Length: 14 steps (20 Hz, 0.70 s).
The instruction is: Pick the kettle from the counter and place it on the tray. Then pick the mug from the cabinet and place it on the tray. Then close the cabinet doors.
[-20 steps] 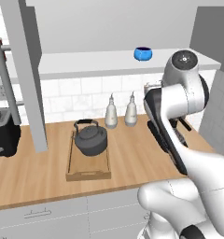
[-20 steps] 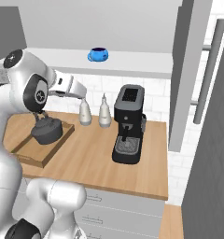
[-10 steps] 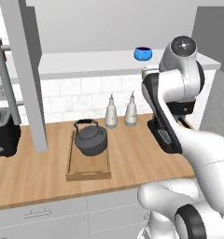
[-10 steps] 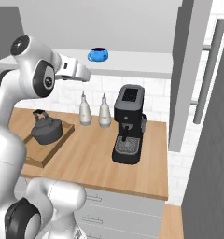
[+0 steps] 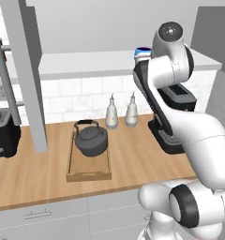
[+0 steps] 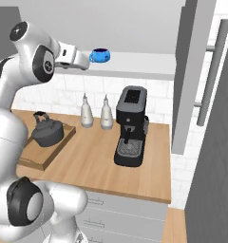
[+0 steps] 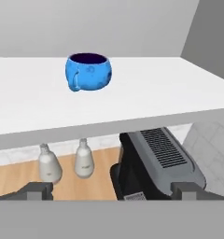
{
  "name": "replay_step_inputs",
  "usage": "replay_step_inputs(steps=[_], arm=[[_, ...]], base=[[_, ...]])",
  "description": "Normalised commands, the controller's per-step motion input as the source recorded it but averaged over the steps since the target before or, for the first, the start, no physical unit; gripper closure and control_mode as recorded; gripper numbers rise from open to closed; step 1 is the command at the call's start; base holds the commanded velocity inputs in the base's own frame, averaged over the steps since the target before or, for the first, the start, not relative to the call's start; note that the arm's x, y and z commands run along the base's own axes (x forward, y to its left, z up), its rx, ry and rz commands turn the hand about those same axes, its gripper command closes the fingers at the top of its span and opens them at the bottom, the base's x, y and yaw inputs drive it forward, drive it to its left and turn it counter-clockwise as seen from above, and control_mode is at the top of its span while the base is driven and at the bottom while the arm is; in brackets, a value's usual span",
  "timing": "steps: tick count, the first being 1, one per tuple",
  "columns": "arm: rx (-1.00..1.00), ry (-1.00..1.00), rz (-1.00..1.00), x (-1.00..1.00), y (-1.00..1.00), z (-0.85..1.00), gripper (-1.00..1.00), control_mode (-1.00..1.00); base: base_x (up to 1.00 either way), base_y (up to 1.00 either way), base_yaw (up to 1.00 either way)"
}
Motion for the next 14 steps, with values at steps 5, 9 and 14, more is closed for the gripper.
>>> replay_step_inputs(steps=[5, 9, 14], arm=[[0.00, 0.00, -0.01, 0.50, 0.26, 0.00, -1.00, -1.00], [0.00, -0.05, -0.06, 0.61, 0.19, -0.09, -1.00, -1.00], [0.00, -0.02, -0.09, 0.56, 0.00, 0.00, -1.00, -1.00]], base=[[0.00, 0.00, 0.00], [0.00, 0.00, 0.00], [0.00, 0.00, 0.00]])
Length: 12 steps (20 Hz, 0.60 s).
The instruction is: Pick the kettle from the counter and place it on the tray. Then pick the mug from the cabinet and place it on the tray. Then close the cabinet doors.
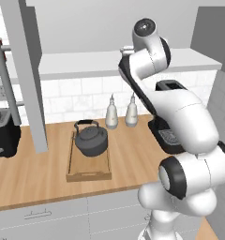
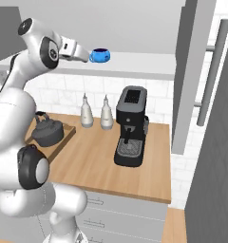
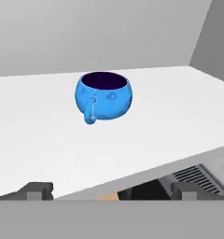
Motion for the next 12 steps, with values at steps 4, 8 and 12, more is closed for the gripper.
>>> replay_step_inputs(steps=[4, 8, 12], arm=[[0.00, 0.00, -0.15, 0.44, 0.00, 0.00, -1.00, -1.00], [0.00, 0.00, -0.16, 0.38, 0.00, 0.00, -1.00, -1.00], [0.00, 0.00, -0.13, 0.29, 0.00, -0.02, -1.00, -1.00]], base=[[0.00, 0.00, 0.00], [0.00, 0.00, 0.00], [0.00, 0.00, 0.00]])
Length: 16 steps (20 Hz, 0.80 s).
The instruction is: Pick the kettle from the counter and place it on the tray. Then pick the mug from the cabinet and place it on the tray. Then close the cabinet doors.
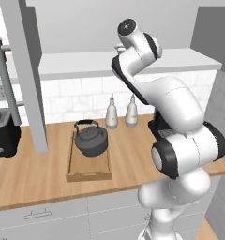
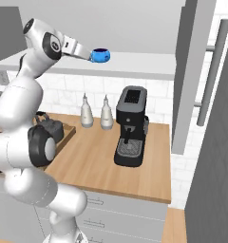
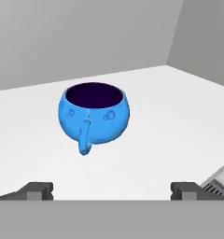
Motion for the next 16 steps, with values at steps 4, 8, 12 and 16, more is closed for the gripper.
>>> replay_step_inputs(steps=[4, 8, 12, 16], arm=[[0.00, 0.00, -0.10, 0.28, 0.00, -0.11, -1.00, -1.00], [0.00, 0.00, -0.09, 0.31, 0.00, -0.08, -1.00, -1.00], [0.00, 0.00, -0.08, 0.27, -0.06, -0.06, -1.00, -1.00], [0.01, 0.00, -0.06, 0.27, -0.07, -0.02, -1.00, -1.00]], base=[[0.00, 0.00, 0.00], [0.00, 0.00, 0.00], [0.00, 0.00, 0.00], [0.00, 0.00, 0.00]])
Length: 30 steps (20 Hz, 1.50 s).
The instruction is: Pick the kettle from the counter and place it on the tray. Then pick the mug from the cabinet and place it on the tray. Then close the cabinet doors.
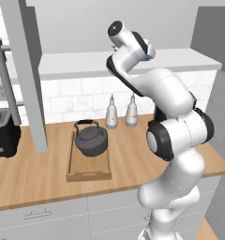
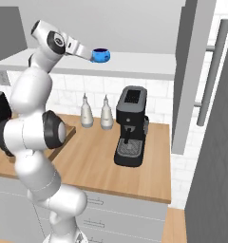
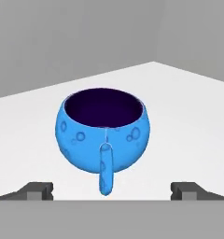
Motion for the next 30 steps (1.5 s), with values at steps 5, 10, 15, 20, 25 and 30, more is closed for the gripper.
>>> replay_step_inputs(steps=[5, 10, 15, 20, 25, 30], arm=[[0.02, 0.00, -0.05, 0.27, -0.04, 0.00, -1.00, -1.00], [0.01, 0.00, -0.05, 0.21, 0.00, 0.00, -1.00, -1.00], [0.00, 0.00, -0.05, 0.14, 0.00, 0.00, 1.00, -1.00], [0.00, 0.00, -0.08, 0.01, -0.07, -0.01, 1.00, -1.00], [0.00, 0.00, -0.06, 0.00, -0.19, -0.04, 1.00, -1.00], [0.00, -0.16, -0.01, -0.41, -0.12, -0.02, 1.00, -1.00]], base=[[0.00, 0.00, 0.00], [0.00, 0.00, 0.00], [0.00, 0.00, 0.00], [0.00, 0.00, 0.00], [0.00, 0.00, 0.00], [0.00, 0.00, 0.00]])
